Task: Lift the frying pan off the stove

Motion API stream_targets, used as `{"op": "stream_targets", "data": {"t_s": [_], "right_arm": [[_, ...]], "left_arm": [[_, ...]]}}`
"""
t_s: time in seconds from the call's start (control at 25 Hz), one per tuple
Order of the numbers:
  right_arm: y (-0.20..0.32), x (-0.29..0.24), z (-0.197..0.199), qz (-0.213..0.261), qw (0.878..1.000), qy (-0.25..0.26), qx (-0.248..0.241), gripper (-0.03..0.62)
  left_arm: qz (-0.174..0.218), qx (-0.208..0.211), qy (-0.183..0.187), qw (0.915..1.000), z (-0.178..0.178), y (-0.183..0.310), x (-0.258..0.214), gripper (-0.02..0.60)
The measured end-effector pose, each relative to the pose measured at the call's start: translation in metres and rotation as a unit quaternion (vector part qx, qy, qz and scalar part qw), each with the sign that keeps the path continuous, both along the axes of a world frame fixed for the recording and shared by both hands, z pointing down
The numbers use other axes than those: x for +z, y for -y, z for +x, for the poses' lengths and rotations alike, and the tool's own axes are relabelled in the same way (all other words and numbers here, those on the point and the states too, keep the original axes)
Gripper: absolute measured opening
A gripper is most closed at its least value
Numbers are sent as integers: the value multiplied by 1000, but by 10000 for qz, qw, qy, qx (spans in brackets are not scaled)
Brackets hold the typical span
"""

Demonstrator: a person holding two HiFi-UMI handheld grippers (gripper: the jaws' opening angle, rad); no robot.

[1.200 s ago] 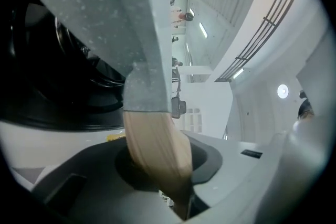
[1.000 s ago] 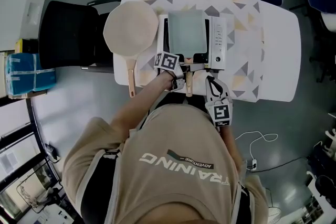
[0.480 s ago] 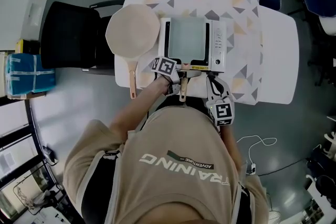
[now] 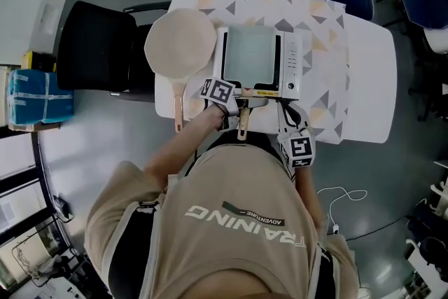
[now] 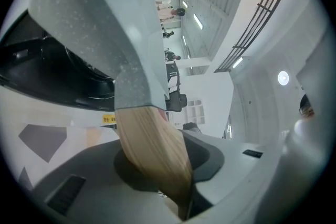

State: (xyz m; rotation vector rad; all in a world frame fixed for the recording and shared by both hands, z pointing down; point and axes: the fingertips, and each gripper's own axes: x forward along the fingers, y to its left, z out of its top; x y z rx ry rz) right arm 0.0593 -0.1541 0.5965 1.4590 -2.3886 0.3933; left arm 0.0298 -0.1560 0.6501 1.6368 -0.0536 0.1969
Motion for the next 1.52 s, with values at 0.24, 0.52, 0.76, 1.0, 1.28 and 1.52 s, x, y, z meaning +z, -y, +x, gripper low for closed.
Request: {"op": "stream_targets", "data": {"t_s": [0.24, 0.52, 0.76, 1.0, 1.28, 1.52], "right_arm": [[7, -17, 0, 216, 9997, -61, -66, 0], [16, -42, -6, 468, 9987, -62, -200, -2], [17, -54, -9, 509, 9981, -20, -351, -2], [16, -66, -7, 546, 9976, 44, -424, -2], [14, -73, -3, 546, 9976, 25, -423, -2], [8, -73, -8, 501, 9975, 38, -492, -2]], "left_arm": [[72, -33, -32, 10000, -2, 2, -27, 115], [71, -123, -28, 9999, -5, 8, -49, 117], [151, -111, -19, 9998, -6, 6, -64, 117], [228, -116, -100, 9996, -3, 3, -82, 117], [192, -108, -180, 9996, -2, -6, -93, 117], [194, -181, -328, 9991, -2, -7, -104, 117]]}}
